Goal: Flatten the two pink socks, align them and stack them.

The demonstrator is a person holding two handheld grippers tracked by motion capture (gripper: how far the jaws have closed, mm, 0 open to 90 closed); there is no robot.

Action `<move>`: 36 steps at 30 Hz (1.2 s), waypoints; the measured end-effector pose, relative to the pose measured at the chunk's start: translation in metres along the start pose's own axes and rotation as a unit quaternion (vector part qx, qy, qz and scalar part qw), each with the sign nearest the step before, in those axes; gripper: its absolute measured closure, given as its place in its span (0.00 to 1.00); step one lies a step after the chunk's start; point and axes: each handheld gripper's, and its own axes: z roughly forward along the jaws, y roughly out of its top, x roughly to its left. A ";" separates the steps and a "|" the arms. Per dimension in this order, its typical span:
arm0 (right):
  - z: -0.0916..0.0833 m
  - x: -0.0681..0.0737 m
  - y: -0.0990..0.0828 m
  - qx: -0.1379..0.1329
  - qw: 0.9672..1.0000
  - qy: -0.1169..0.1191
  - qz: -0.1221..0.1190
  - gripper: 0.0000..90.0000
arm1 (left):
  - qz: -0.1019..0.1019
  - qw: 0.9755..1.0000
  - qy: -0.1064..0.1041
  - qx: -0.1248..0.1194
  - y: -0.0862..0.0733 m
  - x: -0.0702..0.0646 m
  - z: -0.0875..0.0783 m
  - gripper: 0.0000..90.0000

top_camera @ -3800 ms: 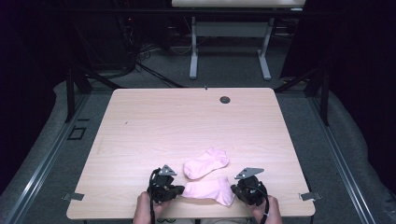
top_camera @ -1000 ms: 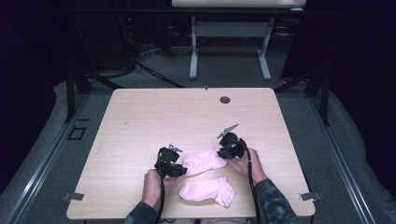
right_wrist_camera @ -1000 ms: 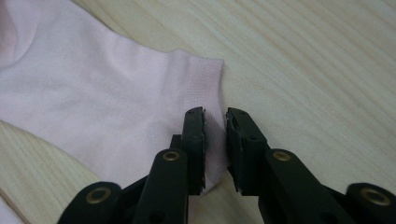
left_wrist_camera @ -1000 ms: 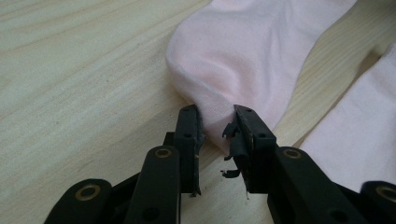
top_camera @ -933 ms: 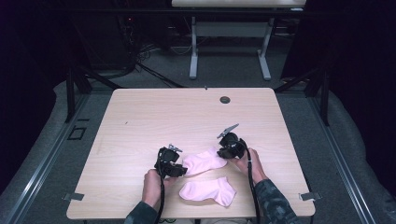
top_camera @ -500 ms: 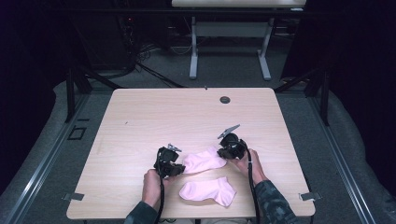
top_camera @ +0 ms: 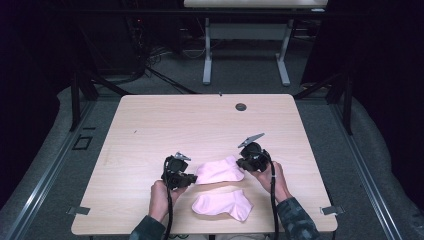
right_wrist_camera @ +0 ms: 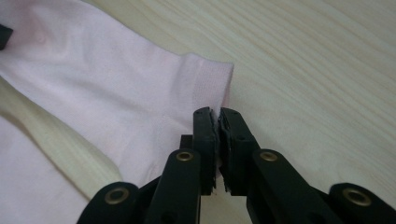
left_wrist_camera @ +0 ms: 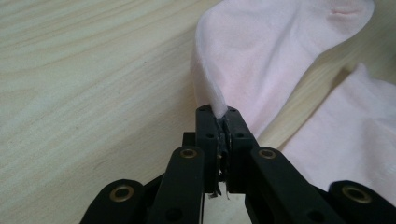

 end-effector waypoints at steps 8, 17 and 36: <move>-0.032 0.018 -0.009 0.005 1.000 -0.009 -0.004 0.95 | -0.001 0.999 -0.040 -0.005 -0.007 -0.007 -0.016 0.97; -0.058 0.043 -0.029 0.001 1.000 -0.004 -0.012 0.95 | 0.004 0.997 -0.081 -0.001 -0.021 -0.014 -0.030 0.97; -0.057 0.064 -0.075 0.008 1.000 0.014 0.020 0.95 | -0.004 0.992 -0.112 0.048 -0.043 -0.021 -0.025 0.97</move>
